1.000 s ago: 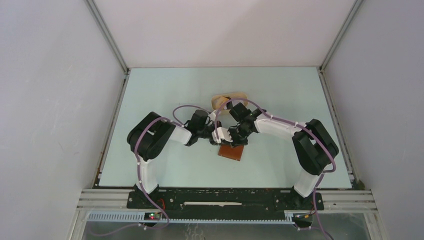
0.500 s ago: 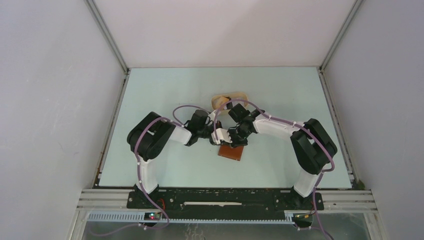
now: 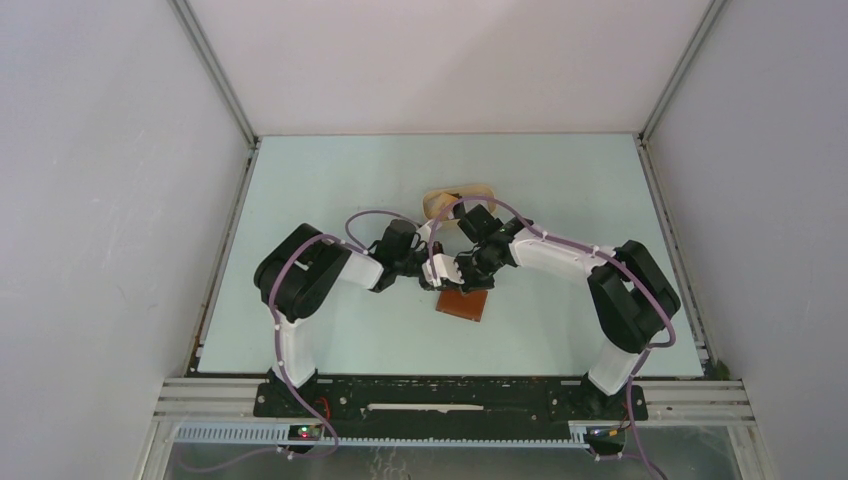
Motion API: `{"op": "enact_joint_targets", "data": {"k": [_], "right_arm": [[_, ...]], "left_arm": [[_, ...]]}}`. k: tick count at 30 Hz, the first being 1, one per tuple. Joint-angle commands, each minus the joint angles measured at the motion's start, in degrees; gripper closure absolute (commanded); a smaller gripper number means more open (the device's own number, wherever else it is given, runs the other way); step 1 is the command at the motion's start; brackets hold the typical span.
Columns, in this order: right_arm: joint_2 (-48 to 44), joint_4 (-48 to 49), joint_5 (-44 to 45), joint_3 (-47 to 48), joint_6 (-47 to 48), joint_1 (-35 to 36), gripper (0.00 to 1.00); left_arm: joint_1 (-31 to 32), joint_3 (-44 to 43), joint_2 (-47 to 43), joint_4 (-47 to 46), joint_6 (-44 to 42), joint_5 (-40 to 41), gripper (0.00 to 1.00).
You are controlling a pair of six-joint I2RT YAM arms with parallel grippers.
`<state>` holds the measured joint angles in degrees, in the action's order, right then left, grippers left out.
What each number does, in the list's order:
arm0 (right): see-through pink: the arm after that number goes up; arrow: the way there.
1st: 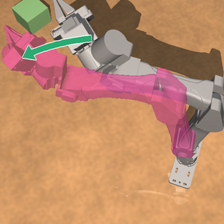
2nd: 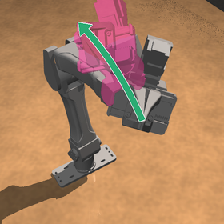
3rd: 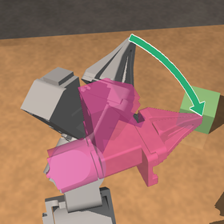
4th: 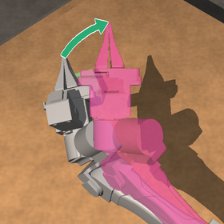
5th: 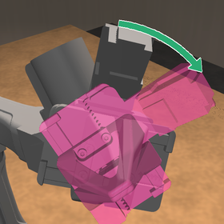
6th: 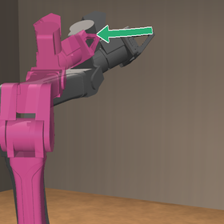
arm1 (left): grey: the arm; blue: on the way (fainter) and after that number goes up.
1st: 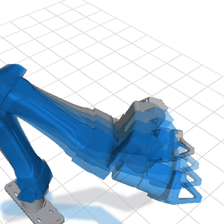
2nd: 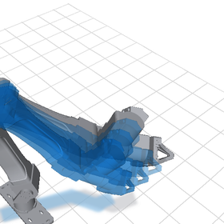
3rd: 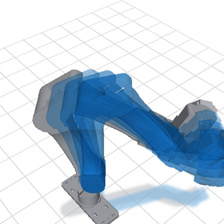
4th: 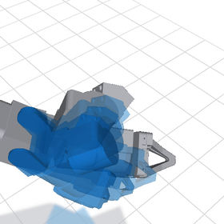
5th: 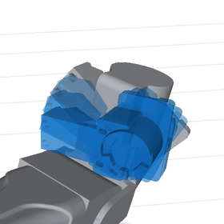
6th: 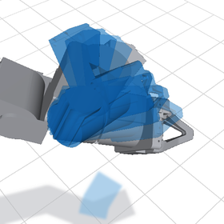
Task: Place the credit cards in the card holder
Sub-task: Close the card holder at the center of the board.
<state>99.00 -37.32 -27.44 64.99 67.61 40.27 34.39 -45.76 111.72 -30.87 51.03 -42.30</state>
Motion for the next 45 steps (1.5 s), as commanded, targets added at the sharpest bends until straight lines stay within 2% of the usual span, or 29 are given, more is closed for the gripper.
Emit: {"op": "enact_joint_targets", "data": {"k": [1,18,45], "right_arm": [[-0.8,0.7,-0.2,0.3,-0.2,0.5,0.88],[1.8,1.1,1.0,0.3,-0.1,0.4,0.79],[5.2,-0.4,3.0,0.3,0.2,2.2,0.84]], "left_arm": [[0.4,1.5,-1.9,-1.0,0.0,-0.8,0.94],[0.4,1.5,-1.6,-1.5,0.1,-1.0,0.94],[0.5,3.1,-1.6,-1.9,0.1,-1.8,0.97]]}}
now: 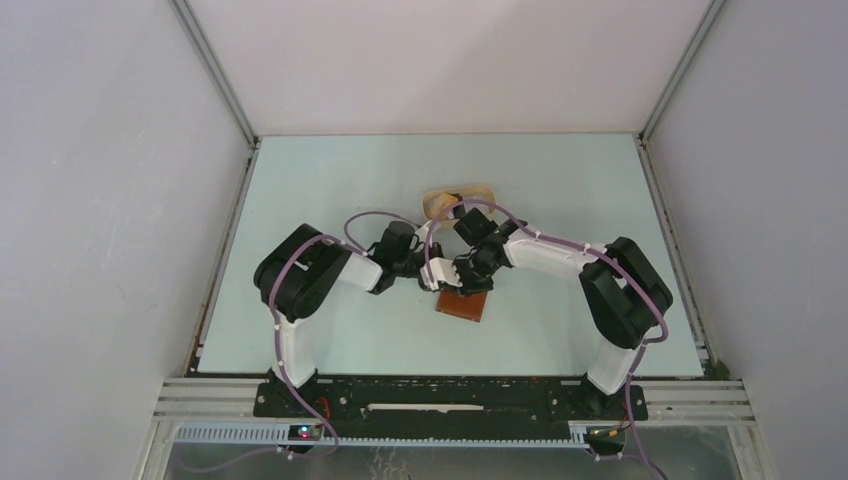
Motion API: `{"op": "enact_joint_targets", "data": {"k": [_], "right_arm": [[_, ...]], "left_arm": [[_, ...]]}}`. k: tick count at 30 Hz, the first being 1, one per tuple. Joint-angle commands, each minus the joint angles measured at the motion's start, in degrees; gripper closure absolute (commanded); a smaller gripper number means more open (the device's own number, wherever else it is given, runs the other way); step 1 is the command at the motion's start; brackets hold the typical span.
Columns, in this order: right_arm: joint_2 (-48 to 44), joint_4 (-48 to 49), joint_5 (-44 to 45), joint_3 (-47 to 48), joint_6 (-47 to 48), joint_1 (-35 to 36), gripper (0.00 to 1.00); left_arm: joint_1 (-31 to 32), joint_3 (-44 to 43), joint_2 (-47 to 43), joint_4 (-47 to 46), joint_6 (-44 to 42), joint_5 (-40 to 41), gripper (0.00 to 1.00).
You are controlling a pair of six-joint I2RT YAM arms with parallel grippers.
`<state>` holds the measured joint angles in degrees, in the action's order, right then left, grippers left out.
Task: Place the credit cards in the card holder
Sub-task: Close the card holder at the center of the board.
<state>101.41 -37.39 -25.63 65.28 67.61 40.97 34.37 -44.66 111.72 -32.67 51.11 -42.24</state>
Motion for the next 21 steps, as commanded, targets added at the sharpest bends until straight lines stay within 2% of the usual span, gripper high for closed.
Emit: {"op": "enact_joint_targets", "data": {"k": [1,21], "right_arm": [[2.9,-0.3,1.3,0.0,0.1,1.6,0.84],[7.5,-5.5,6.4,1.5,0.3,5.7,0.87]], "left_arm": [[0.6,2.1,-1.5,-0.1,0.0,-1.9,0.97],[1.6,3.2,-1.0,-0.2,0.6,-2.3,0.98]]}}
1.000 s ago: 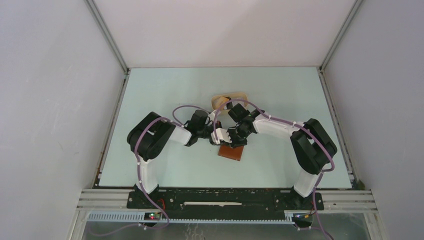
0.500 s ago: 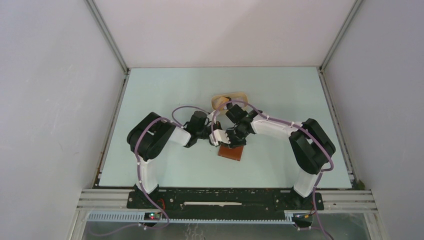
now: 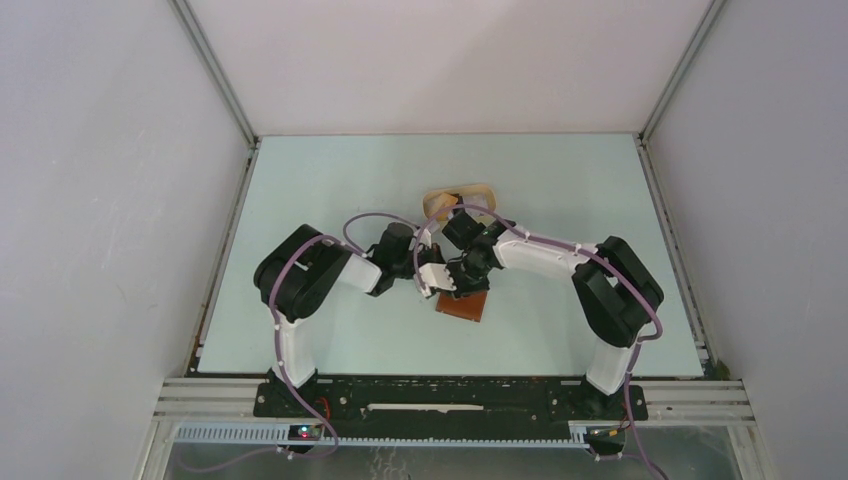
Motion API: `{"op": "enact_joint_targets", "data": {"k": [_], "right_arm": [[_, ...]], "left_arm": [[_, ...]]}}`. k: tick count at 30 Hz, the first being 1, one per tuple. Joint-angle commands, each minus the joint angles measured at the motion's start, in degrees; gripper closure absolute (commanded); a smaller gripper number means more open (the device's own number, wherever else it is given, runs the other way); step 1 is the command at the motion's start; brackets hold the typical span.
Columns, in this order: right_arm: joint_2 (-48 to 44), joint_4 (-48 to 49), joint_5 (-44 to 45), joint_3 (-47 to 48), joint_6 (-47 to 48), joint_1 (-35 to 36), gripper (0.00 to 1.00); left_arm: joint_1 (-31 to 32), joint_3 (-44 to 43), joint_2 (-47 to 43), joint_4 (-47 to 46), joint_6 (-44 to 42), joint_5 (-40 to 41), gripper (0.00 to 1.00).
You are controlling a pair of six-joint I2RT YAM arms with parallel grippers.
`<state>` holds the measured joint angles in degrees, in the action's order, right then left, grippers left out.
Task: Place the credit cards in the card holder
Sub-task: Close the card holder at the center of the board.
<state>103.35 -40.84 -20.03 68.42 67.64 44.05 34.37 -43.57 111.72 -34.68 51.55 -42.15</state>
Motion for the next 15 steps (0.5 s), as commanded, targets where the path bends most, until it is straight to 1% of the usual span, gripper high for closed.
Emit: {"op": "enact_joint_targets", "data": {"k": [1,9,11,15], "right_arm": [[5.9,-2.3,1.2,-1.5,-0.1,2.8,0.87],[6.7,-2.1,1.9,-0.5,-1.9,3.4,0.87],[4.7,-2.0,1.2,0.8,-3.4,2.5,0.83],[-0.2,-8.2,-3.1,8.7,-6.2,-1.7,0.73]], "left_arm": [[1.6,2.1,-0.9,1.8,0.2,-2.4,0.98],[1.7,2.6,-1.6,1.6,0.3,-2.0,0.98],[1.5,2.1,-2.3,1.6,0.5,-1.7,0.97],[0.7,0.5,-5.4,2.2,0.6,-0.1,0.93]]}}
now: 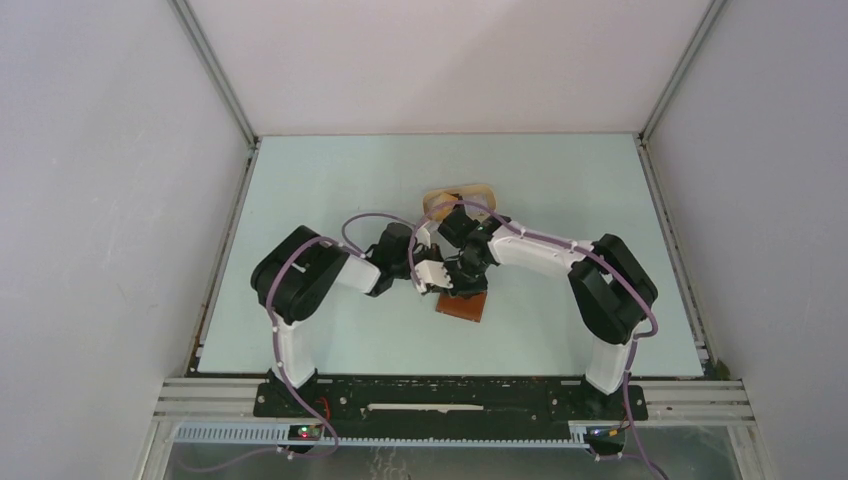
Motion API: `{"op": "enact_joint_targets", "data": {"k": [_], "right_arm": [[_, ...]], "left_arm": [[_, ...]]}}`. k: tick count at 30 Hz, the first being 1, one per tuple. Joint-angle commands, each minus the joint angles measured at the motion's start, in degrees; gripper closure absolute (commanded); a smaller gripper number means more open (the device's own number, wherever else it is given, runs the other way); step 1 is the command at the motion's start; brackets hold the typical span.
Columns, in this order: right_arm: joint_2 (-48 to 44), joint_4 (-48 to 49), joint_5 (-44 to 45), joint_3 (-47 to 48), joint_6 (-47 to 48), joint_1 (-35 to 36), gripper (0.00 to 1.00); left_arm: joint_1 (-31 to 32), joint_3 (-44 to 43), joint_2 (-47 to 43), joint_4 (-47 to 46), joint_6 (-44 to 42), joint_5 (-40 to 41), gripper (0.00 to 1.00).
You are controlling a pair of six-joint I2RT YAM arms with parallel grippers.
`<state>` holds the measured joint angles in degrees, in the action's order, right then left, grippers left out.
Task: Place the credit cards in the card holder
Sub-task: Close the card holder at the center of the board, then reset both arms
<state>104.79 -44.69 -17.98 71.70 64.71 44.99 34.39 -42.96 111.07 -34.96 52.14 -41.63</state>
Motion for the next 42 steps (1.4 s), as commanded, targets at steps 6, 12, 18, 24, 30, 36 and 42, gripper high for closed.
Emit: {"op": "enact_joint_targets", "data": {"k": [6,12,18,24,30,36,42], "right_arm": [[-10.2,-10.5,-11.2,7.8,-5.7,-6.3,0.70],[-19.7,-12.1,-19.8,1.0,-11.3,-11.4,0.72],[-26.7,-8.3,-27.2,-9.4,-18.1,-20.2,0.73],[-30.6,-3.6,-24.0,-12.7,-25.1,-25.1,0.65],[-32.8,-10.6,-23.8,-2.3,-27.6,-37.8,0.48],[-33.2,-23.2,-29.0,14.9,-28.4,-51.5,0.00],[-33.0,-20.8,-33.1,25.3,-48.8,-57.4,0.00]], "left_arm": [[-0.7,-4.1,-13.1,9.5,-4.1,4.6,0.88],[-0.7,-4.4,-26.8,22.6,-15.5,14.6,0.85],[-0.6,-3.3,-44.9,35.4,-25.5,29.6,0.78],[-0.9,-2.5,-61.8,42.7,-29.5,42.2,0.52],[-1.4,-1.2,-74.1,46.2,-25.7,50.3,0.01],[-1.7,-5.8,-79.5,50.8,-23.5,52.4,0.00],[-1.9,-17.0,-74.9,59.0,-25.6,50.8,0.00]]}}
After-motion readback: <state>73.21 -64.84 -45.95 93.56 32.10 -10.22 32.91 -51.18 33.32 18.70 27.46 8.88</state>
